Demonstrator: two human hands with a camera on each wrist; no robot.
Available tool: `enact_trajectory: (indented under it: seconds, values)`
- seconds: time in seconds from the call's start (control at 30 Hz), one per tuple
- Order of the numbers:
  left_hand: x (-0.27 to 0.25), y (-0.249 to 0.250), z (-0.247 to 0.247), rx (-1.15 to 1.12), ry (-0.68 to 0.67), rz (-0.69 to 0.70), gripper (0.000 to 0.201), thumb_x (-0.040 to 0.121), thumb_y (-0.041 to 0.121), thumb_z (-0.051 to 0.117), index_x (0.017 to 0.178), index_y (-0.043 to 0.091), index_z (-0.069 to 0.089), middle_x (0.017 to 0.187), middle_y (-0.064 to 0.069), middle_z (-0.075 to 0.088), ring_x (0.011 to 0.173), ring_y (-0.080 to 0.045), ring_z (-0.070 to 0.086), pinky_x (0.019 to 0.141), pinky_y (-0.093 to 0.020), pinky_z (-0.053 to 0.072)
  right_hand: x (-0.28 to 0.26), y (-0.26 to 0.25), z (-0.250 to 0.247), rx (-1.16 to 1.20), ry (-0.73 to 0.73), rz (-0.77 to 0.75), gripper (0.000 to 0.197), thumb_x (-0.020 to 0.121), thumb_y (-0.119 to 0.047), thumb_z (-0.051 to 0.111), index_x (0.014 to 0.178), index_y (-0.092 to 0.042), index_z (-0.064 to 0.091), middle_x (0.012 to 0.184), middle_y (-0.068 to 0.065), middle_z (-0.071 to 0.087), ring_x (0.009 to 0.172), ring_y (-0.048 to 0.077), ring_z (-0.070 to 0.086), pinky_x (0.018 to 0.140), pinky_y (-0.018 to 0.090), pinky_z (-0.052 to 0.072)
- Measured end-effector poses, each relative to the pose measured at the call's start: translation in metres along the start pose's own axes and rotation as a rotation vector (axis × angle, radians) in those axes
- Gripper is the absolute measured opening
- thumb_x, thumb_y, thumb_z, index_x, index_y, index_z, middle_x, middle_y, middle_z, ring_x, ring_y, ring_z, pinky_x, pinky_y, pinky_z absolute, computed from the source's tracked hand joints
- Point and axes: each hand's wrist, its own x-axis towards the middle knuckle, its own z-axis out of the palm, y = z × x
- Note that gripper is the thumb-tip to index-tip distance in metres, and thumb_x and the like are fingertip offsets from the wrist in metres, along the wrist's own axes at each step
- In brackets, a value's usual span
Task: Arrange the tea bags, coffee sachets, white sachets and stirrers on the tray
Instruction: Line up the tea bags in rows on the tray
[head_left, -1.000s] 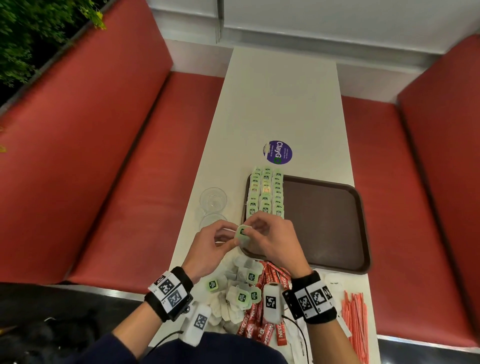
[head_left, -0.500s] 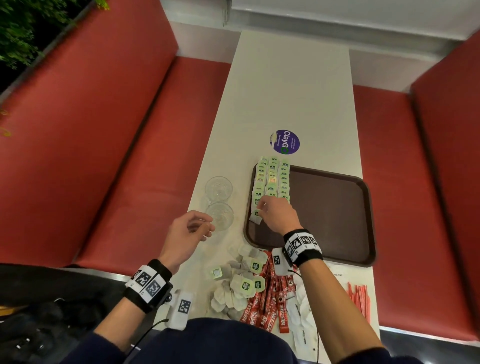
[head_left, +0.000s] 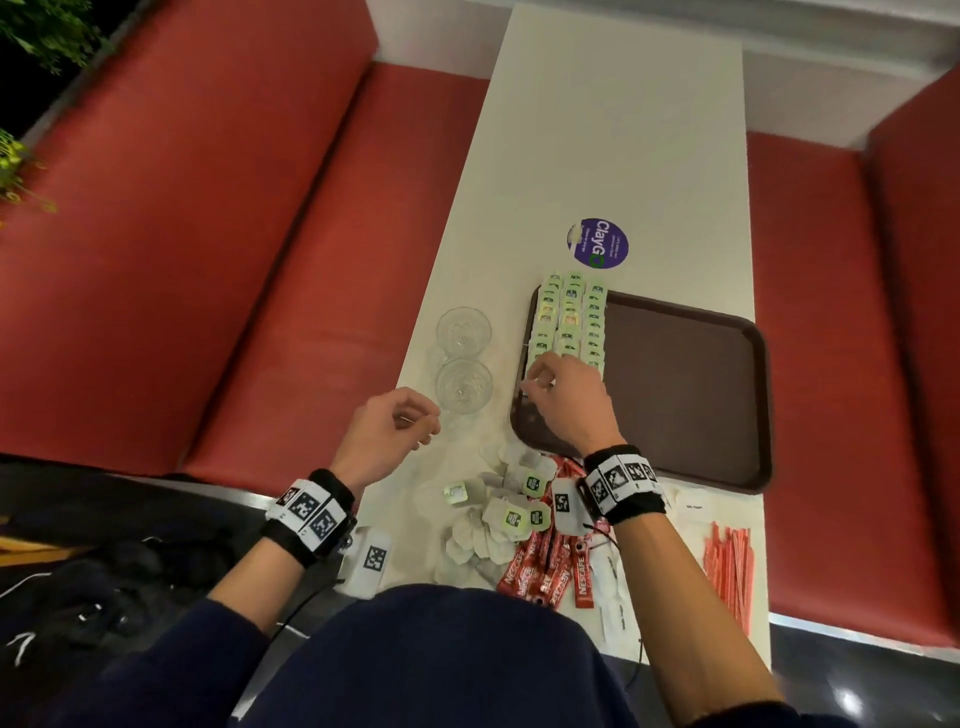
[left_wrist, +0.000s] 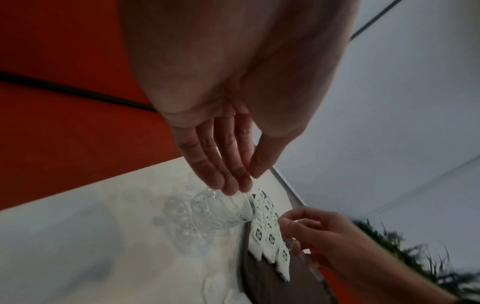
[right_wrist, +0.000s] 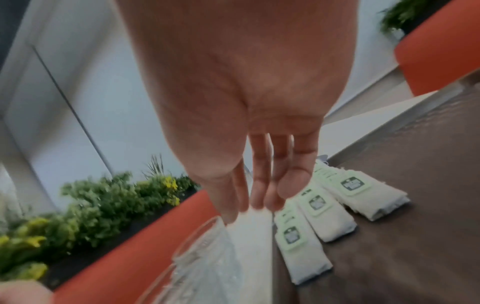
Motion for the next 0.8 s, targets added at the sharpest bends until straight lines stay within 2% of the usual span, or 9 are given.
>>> enact_trajectory:
  seconds: [0.07,0.1,0.2,0.3,0.37,0.43,0.6,0.73,0.8]
  values:
    - [-0.002,-0.006,0.002,0.119,-0.068,0.043,0.006,0.098,0.013,0.077,0.096,0.019,0.077,0.085,0.004,0.081,0.076,-0.016,0.076,0.072,-0.026,0.059,-0.028,-0.005,0.003,0.026,-0.139,-0.051,0.007,0.097,-0.034,0.076,0.094,-0.032,0.07,0.086,-0.015,0.071,0.08,0.004,0.066,0.076,0.039,0.059]
    - [-0.003,-0.01,0.005,0.188,-0.11,0.069,0.006,0.097,0.016,0.078,0.094,0.022,0.077,0.084,0.006,0.08,0.076,-0.013,0.075,0.072,-0.025,0.058,-0.043,-0.007,0.006,0.013,-0.222,-0.079,0.009,0.096,-0.036,0.078,0.095,-0.032,0.07,0.086,-0.016,0.07,0.081,0.001,0.065,0.077,0.038,0.059]
    - [-0.013,-0.024,0.014,0.366,-0.258,0.136,0.006,0.095,0.029,0.081,0.094,0.026,0.076,0.086,0.01,0.076,0.078,-0.006,0.071,0.072,-0.02,0.054,-0.085,-0.015,0.02,-0.133,-0.444,-0.209,0.026,0.091,-0.048,0.083,0.11,-0.038,0.068,0.107,-0.014,0.064,0.096,0.01,0.065,0.086,0.041,0.059]
    - [-0.024,-0.039,0.024,0.456,-0.411,0.186,0.013,0.093,0.032,0.083,0.1,0.025,0.074,0.086,0.008,0.073,0.08,-0.009,0.069,0.074,-0.022,0.054,-0.115,-0.022,0.038,-0.32,-0.56,-0.316,0.059,0.083,-0.044,0.09,0.132,-0.047,0.057,0.132,-0.008,0.051,0.111,0.017,0.059,0.086,0.037,0.054]
    - [-0.03,-0.051,0.029,0.491,-0.436,0.21,0.012,0.093,0.027,0.082,0.101,0.024,0.074,0.085,0.007,0.073,0.079,-0.01,0.07,0.075,-0.024,0.055,-0.127,-0.024,0.052,-0.44,-0.565,-0.377,0.074,0.08,-0.043,0.092,0.141,-0.05,0.051,0.14,-0.003,0.044,0.119,0.019,0.054,0.087,0.038,0.057]
    - [-0.036,-0.062,0.032,0.487,-0.397,0.207,0.011,0.093,0.021,0.08,0.1,0.025,0.074,0.083,0.007,0.072,0.076,-0.009,0.069,0.073,-0.025,0.054,-0.131,-0.024,0.066,-0.511,-0.543,-0.419,0.075,0.08,-0.042,0.092,0.143,-0.051,0.052,0.14,0.0,0.04,0.126,0.022,0.051,0.083,0.038,0.059]
    - [-0.048,-0.078,0.033,0.401,-0.295,0.196,0.015,0.091,0.022,0.085,0.097,0.026,0.072,0.088,0.008,0.07,0.072,-0.006,0.066,0.071,-0.019,0.049,-0.118,-0.028,0.075,-0.438,-0.462,-0.32,0.054,0.085,-0.034,0.087,0.134,-0.041,0.064,0.133,0.0,0.042,0.128,0.023,0.046,0.08,0.036,0.056]
    - [-0.056,-0.086,0.038,0.422,-0.31,0.201,0.042,0.082,0.045,0.092,0.112,0.034,0.065,0.111,0.011,0.055,0.081,-0.007,0.064,0.075,-0.019,0.051,-0.104,-0.026,0.078,-0.384,-0.398,-0.238,0.056,0.087,-0.032,0.087,0.139,-0.036,0.065,0.13,0.002,0.045,0.125,0.025,0.046,0.088,0.047,0.06]
    - [-0.059,-0.088,0.04,0.474,-0.359,0.226,0.06,0.076,0.049,0.094,0.121,0.038,0.056,0.12,0.012,0.044,0.089,-0.011,0.062,0.079,-0.026,0.054,-0.102,-0.024,0.077,-0.369,-0.364,-0.226,0.061,0.086,-0.03,0.09,0.14,-0.034,0.062,0.132,0.002,0.045,0.126,0.027,0.047,0.086,0.049,0.061]
